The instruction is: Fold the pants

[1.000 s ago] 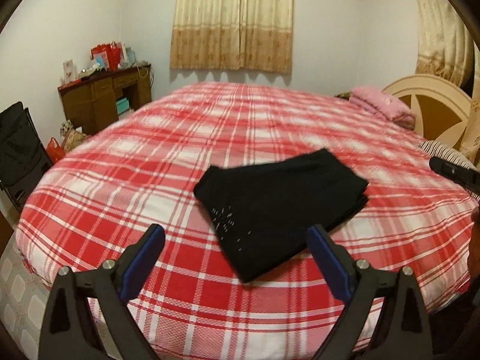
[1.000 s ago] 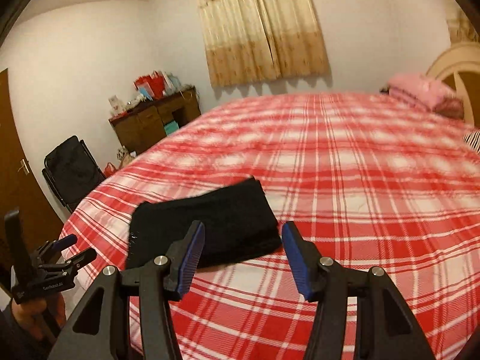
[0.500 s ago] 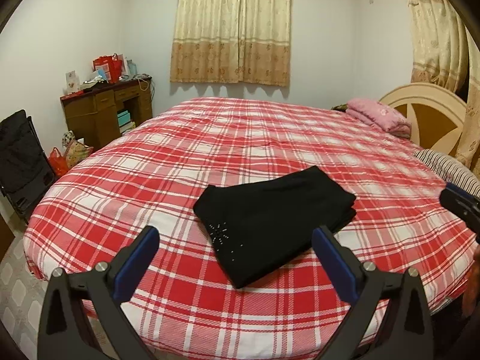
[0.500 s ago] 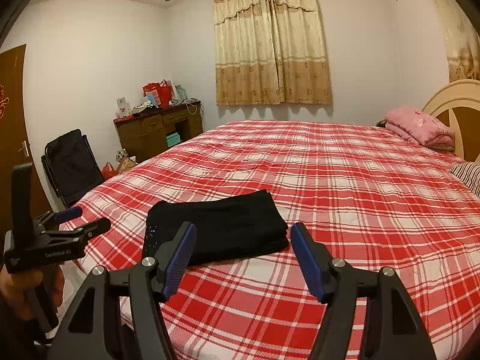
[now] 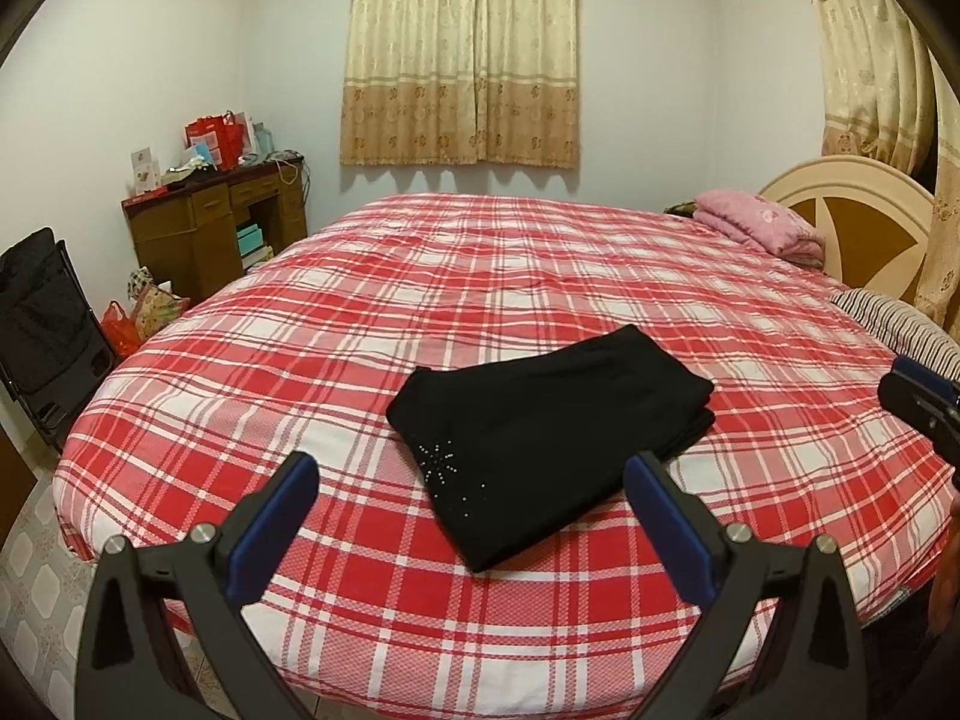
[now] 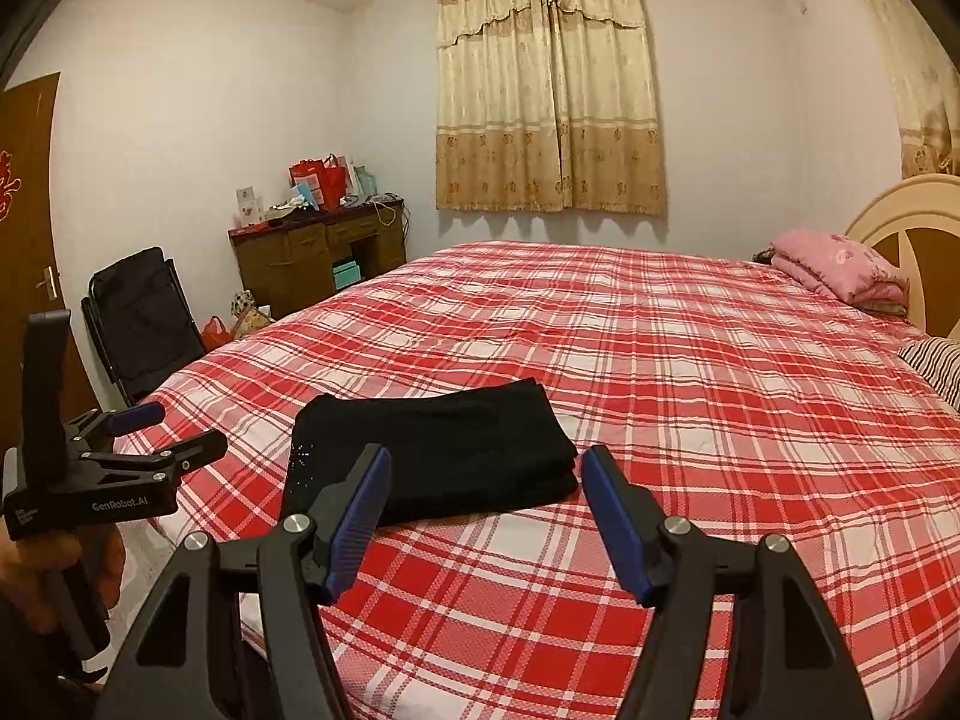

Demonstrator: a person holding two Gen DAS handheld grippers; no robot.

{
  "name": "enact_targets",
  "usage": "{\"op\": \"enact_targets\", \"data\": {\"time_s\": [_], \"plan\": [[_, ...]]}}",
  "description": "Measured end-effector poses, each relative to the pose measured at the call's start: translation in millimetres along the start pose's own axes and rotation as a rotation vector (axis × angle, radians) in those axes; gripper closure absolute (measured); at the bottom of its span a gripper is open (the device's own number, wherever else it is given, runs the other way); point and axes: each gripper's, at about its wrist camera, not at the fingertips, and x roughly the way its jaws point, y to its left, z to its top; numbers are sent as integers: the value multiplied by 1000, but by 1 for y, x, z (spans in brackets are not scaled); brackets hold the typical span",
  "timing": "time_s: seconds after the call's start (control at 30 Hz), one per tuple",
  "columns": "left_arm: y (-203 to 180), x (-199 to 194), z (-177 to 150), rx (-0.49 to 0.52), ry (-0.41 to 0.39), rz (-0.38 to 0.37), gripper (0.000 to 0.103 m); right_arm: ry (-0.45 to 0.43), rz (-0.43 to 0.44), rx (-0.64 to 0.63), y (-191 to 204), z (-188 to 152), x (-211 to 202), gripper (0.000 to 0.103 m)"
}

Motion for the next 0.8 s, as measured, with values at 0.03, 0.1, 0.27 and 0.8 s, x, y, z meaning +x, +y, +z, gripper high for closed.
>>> {"op": "enact_targets", "data": {"time_s": [0.03,0.1,0.27,0.8], "plan": [[0,0,0,0,-1,0,0,-1,-1,0,0,0,0,35],[0,0,0,0,0,1,0,2,0,2,-1,0,0,35],[0,0,0,1,0,1,0,7,0,1,1,0,0,35],[1,-2,0,14,-2,-1,0,-5,0,-3,2,-1,0,35]]}}
